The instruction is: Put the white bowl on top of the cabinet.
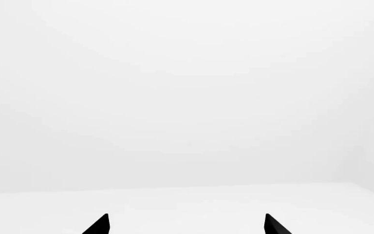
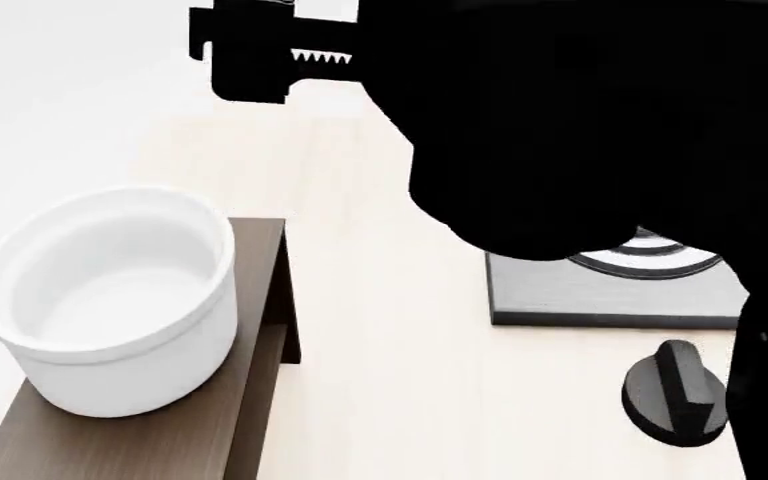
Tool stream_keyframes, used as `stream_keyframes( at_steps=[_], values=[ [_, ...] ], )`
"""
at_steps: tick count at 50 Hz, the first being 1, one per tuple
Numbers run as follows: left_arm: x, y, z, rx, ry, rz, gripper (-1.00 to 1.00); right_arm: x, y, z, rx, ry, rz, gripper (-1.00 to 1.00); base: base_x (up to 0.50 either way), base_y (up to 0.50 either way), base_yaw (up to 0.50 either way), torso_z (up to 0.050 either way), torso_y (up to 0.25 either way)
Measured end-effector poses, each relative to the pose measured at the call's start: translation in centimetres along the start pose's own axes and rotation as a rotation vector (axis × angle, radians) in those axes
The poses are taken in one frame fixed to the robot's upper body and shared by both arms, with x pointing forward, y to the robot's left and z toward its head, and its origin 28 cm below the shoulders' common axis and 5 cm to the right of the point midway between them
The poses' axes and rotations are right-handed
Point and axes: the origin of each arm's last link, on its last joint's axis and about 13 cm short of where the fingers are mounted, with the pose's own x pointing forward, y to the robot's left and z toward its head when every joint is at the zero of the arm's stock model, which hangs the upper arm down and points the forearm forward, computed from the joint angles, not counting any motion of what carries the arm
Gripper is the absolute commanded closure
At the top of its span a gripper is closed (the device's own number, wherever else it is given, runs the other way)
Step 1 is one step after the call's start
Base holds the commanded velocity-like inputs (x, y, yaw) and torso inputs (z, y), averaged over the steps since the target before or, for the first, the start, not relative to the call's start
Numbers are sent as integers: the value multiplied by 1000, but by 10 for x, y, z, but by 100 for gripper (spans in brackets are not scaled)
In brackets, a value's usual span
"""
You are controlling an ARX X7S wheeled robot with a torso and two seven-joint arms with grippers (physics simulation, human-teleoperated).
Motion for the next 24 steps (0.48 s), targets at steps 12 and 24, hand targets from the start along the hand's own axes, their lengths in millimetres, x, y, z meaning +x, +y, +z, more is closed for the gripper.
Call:
stream_keyframes(
  at_steps=[12, 24],
  values=[
    [0, 0, 0, -1, 1, 0, -100, -16, -2, 8, 7, -155, -86, -100, 0, 0, 0, 0, 0],
    [0, -1, -1, 1, 1, -2, -100, -29, -2, 14, 19, -259, -141, -100, 0, 0, 0, 0, 0]
  ],
)
